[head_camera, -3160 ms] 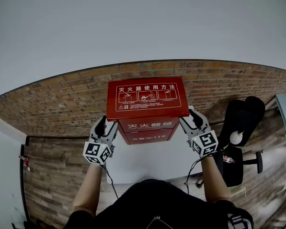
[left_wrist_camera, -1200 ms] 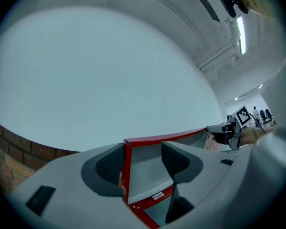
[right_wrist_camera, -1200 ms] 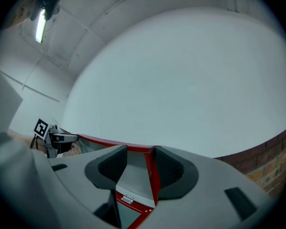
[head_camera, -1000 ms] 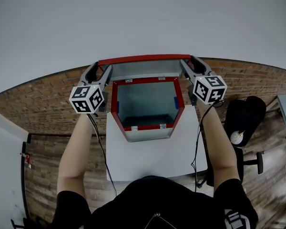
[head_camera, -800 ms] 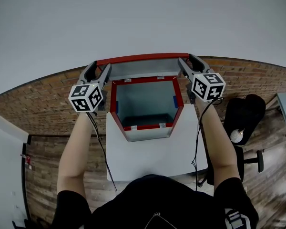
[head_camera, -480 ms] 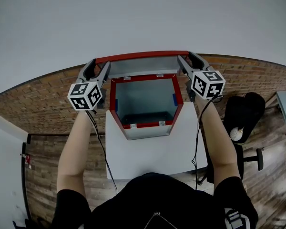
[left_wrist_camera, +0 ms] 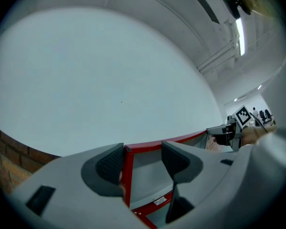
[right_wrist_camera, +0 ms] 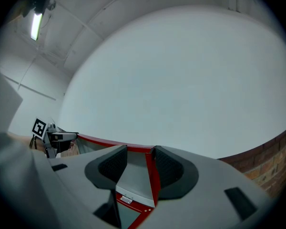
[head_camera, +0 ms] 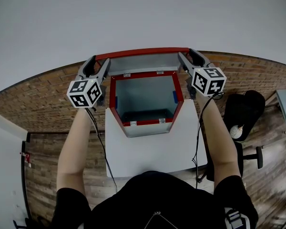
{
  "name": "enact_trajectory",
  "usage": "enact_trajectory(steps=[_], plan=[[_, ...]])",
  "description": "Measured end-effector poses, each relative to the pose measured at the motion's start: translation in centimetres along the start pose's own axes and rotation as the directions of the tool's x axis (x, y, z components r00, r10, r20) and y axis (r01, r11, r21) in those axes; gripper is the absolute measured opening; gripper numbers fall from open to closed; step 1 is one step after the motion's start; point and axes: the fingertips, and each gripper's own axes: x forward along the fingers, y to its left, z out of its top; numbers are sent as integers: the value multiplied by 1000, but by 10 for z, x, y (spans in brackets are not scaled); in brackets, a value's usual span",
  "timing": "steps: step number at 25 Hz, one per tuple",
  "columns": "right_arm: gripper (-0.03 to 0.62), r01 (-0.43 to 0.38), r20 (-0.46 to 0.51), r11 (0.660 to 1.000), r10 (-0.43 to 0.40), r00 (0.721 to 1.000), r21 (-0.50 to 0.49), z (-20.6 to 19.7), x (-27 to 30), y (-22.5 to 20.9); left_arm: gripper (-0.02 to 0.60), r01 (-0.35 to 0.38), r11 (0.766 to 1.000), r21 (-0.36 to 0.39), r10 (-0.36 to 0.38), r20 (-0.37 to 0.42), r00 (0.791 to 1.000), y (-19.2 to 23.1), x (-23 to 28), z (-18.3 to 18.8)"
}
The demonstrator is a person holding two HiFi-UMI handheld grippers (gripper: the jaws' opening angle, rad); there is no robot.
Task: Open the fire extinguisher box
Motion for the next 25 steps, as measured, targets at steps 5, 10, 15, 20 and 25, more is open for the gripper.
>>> enact_trajectory(steps=[5, 10, 15, 20, 25], plan=[[198, -6, 10, 1000, 6, 1000, -3, 1, -2, 1, 296, 2, 1000, -3, -2, 5, 1000, 1, 0, 0], [198, 35, 75, 999, -37, 996, 35, -4, -40, -7, 296, 6, 1000, -6, -6, 8, 1000, 0, -1, -1], [199, 170, -81, 982, -164, 983, 79, -117, -104, -4, 296, 1, 1000, -8, -1, 21, 1000, 1, -1, 1], [225, 171, -266, 979, -136, 954, 111, -245, -139, 41, 296, -1, 1000, -6, 1, 21, 1000, -1, -2, 0], [227, 182, -337, 983, -170, 926, 5, -287, -110, 60, 296, -7, 1000, -3, 7, 19, 1000, 0, -2, 1]])
